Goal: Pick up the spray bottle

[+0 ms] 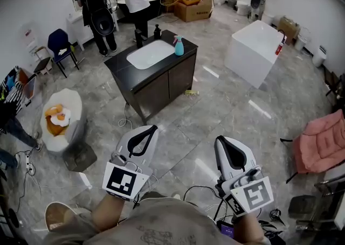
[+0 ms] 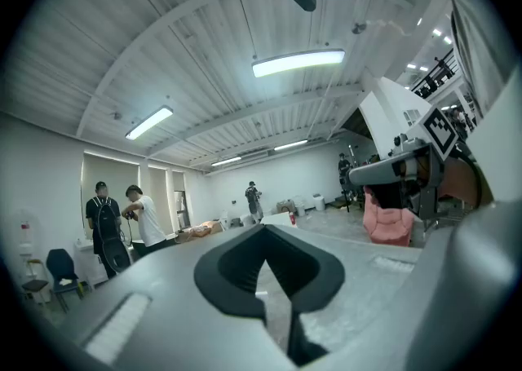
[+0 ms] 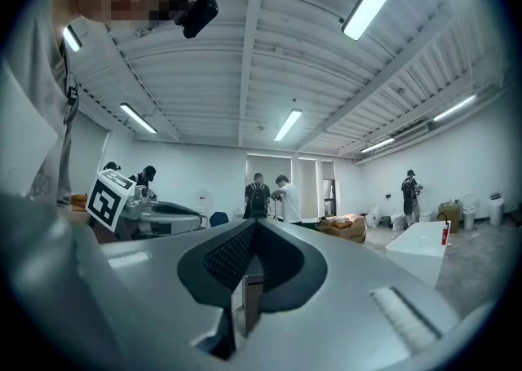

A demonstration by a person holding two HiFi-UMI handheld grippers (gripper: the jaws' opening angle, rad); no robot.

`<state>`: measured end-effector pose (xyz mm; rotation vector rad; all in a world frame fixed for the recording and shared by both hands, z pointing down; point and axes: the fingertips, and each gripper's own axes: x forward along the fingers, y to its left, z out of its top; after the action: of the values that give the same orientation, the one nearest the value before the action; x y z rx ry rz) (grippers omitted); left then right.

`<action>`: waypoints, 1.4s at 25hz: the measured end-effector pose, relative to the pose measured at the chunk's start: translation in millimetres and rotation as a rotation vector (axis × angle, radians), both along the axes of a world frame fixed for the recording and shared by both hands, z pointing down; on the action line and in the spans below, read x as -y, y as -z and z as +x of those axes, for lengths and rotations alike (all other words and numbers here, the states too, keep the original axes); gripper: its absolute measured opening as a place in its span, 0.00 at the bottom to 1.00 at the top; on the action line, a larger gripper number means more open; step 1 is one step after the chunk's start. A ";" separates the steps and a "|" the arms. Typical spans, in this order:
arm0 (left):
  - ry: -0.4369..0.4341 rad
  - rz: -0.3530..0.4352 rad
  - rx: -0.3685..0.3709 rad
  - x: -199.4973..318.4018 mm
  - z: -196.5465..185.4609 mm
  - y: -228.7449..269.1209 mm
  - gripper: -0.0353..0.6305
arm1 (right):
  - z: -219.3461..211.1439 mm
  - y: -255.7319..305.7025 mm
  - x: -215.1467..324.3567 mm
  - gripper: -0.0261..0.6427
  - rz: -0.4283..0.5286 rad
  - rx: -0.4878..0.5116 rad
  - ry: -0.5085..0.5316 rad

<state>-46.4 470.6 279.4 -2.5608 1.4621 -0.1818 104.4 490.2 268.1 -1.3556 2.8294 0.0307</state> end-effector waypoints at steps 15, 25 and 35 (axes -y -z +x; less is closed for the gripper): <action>0.039 -0.017 -0.005 16.4 21.1 -9.3 0.39 | 25.0 -16.5 14.2 0.08 -0.030 0.006 0.001; 0.016 0.027 -0.037 74.9 12.8 -9.6 0.39 | 16.8 -31.3 70.3 0.08 -0.044 -0.035 -0.025; 0.006 -0.013 -0.015 186.4 -22.1 -20.9 0.39 | -19.3 -33.3 179.0 0.08 -0.056 -0.055 -0.044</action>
<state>-68.4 284.2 300.3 -2.5738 1.4795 -0.1735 85.1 311.3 301.4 -1.4497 2.8663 -0.0106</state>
